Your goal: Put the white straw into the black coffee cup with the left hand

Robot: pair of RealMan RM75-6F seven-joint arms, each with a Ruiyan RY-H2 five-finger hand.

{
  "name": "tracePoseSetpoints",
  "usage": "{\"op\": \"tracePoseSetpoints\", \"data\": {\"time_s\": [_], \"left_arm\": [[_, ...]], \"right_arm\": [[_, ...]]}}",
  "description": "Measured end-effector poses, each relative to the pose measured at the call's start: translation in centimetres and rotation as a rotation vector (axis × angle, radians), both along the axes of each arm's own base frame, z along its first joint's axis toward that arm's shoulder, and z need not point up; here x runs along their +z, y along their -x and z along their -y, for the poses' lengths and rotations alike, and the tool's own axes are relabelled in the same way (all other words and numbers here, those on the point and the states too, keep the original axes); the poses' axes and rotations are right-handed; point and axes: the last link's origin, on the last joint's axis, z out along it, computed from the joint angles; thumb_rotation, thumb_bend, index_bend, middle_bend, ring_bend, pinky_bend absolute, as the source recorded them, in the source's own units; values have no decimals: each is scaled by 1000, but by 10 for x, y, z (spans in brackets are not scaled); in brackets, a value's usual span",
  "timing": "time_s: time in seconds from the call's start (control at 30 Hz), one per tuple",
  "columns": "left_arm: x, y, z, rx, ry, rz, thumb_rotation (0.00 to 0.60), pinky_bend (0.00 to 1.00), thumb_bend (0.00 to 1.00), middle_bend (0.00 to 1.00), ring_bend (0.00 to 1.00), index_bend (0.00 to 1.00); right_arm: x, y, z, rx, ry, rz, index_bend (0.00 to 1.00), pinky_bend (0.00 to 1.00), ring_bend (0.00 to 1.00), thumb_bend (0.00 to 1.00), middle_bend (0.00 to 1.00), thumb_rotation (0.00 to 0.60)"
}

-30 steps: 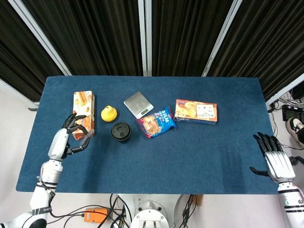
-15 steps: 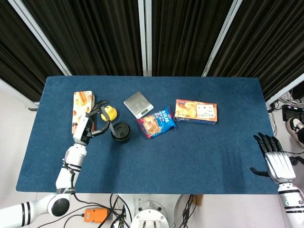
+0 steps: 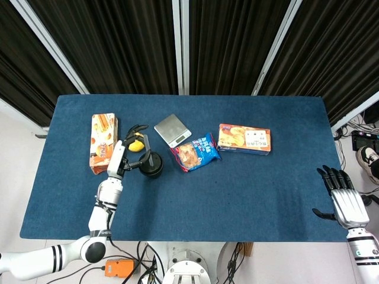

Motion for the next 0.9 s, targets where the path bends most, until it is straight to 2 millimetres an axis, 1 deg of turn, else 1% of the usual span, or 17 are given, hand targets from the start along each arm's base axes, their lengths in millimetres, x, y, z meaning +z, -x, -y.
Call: {"op": "tracePoseSetpoints", "data": {"time_s": [0.53,0.73,0.9], "left_arm": [[-10,10,5,-2,-6,-51,600,0,325,173,0,585],[-13,10,8,-7,4,-45,600,0,322,173,0,583],[-21,12,12,-14,24,-56,600,0,309,161,0,528]], "right_arm": [[0,1,0,-3,1,5,0,30,0,196,74,600],[-1,1,0,-3,2,8,0,30,0,196,74,600],[0,1,0,-2,4,9,0,30,0,196,74,600]]}}
